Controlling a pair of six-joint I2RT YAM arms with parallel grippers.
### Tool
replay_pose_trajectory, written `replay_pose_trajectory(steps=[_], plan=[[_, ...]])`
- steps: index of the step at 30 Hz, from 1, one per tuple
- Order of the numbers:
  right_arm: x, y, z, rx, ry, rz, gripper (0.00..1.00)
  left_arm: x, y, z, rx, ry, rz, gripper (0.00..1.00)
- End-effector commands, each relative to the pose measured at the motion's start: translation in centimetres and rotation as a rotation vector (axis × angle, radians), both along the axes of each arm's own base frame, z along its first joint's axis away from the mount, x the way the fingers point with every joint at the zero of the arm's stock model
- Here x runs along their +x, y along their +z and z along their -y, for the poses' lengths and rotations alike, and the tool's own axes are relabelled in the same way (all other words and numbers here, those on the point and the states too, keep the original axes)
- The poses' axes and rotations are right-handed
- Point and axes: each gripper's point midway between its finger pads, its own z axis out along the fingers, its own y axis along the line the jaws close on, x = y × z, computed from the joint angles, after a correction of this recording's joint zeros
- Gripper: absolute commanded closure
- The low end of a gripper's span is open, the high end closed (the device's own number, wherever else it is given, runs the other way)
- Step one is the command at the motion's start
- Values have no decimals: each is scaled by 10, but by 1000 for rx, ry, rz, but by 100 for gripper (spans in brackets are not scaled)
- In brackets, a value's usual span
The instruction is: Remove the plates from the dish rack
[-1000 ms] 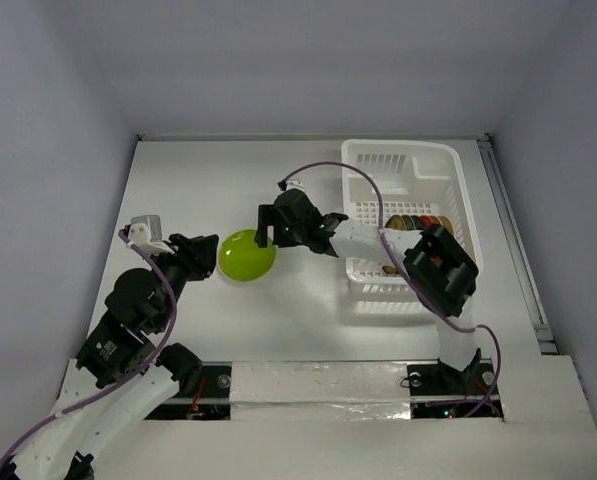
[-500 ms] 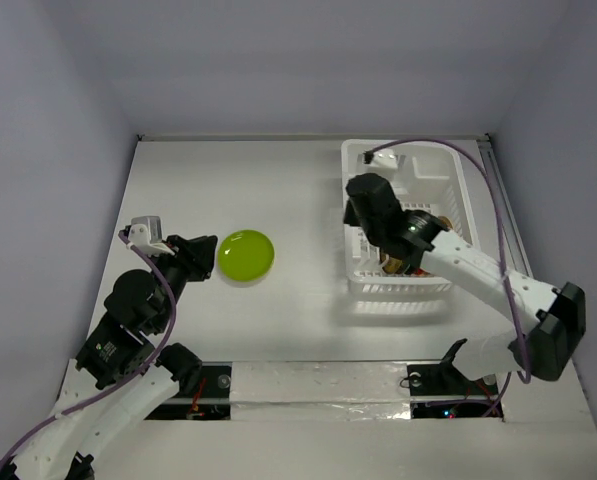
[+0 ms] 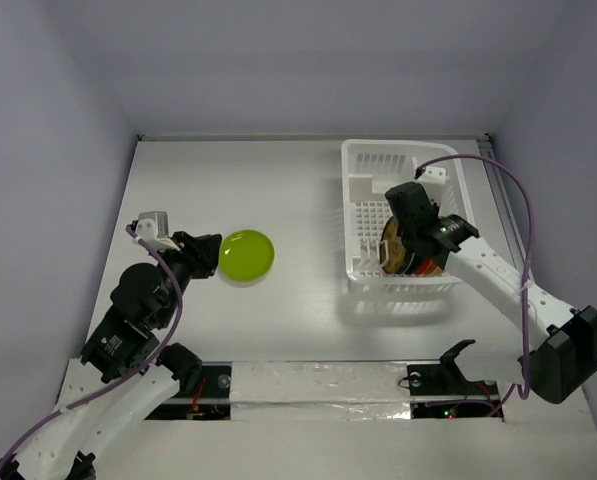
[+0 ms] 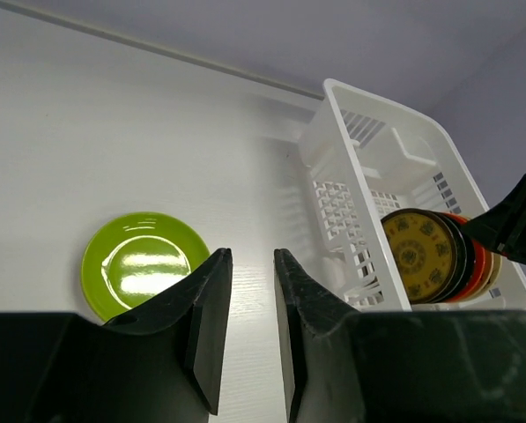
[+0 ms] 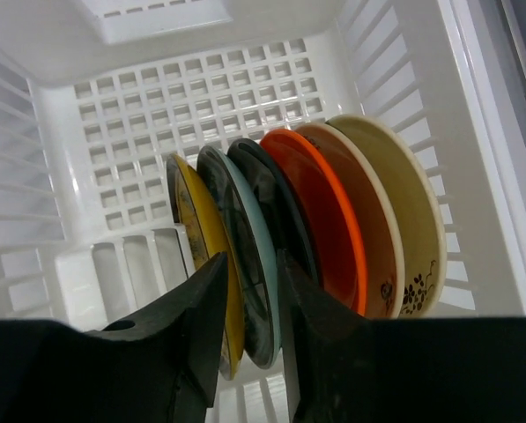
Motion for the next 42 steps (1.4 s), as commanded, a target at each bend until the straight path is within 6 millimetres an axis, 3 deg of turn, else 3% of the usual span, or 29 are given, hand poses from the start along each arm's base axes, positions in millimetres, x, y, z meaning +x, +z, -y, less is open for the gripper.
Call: replay_pose_trajectory(steps=[1, 8, 14, 19, 29, 33, 36, 42], plan=[[5, 2, 1, -7, 11, -2, 67, 3, 9, 3, -18, -8, 40, 77], [8, 11, -5, 10, 47, 14, 71, 4, 11, 2, -22, -6, 46, 75], [6, 22, -10, 5, 69, 25, 64, 7, 11, 1, -21, -8, 51, 75], [5, 9, -25, 25, 140, -23, 64, 7, 11, 3, -22, -19, 50, 75], [8, -14, -19, -39, 88, -99, 68, 6, 12, 1, -24, -16, 56, 75], [9, -22, -19, -64, 79, -131, 77, 5, 13, 1, -25, -20, 63, 75], [10, -17, -14, -99, 68, -138, 86, 4, 14, 1, -28, -22, 65, 75], [15, 18, -5, -175, 70, -112, 93, 5, 15, 0, -28, -19, 71, 74]])
